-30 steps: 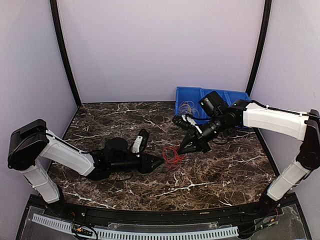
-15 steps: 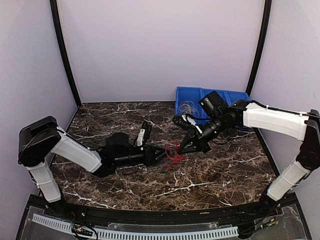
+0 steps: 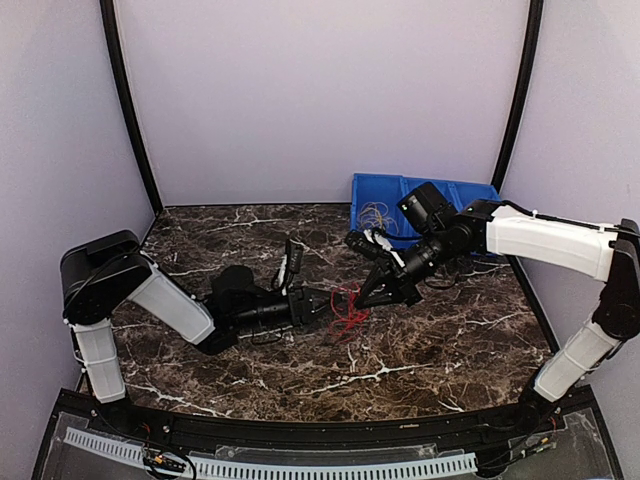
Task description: Untangle the cables
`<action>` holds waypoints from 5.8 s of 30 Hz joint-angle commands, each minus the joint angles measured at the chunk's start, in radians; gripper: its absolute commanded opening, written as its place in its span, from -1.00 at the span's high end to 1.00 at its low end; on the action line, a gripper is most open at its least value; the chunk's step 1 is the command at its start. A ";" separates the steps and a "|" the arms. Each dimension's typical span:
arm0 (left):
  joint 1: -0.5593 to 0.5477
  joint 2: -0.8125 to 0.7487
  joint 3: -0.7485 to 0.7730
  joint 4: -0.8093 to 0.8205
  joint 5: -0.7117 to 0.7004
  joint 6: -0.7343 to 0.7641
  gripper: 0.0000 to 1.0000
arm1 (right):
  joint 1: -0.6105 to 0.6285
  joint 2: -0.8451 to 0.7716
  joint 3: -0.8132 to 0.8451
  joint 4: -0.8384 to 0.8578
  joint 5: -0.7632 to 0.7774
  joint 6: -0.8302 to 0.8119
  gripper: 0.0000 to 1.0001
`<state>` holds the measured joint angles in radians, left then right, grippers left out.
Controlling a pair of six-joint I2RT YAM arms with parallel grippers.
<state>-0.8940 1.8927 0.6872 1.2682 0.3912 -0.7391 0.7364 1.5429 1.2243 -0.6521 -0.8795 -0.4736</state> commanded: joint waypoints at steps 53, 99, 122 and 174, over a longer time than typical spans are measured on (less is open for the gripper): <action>0.095 -0.808 -0.366 -1.303 -0.808 -0.164 1.00 | -0.764 -0.043 -0.191 0.050 0.537 0.010 1.00; 0.109 -0.721 -0.420 -1.001 -0.499 -0.039 1.00 | -0.043 0.439 0.205 0.167 0.491 -0.075 0.18; 0.108 -0.744 -0.439 -0.999 -0.500 -0.043 1.00 | -0.042 0.703 0.474 0.013 0.563 0.180 0.30; 0.109 -1.100 -0.517 -1.569 -0.784 -0.345 1.00 | -0.994 0.151 0.373 0.338 0.716 0.194 1.00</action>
<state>-0.7856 0.8196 0.1703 -0.1814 -0.3328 -1.0443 -0.2333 1.6905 1.6131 -0.4248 -0.2169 -0.3149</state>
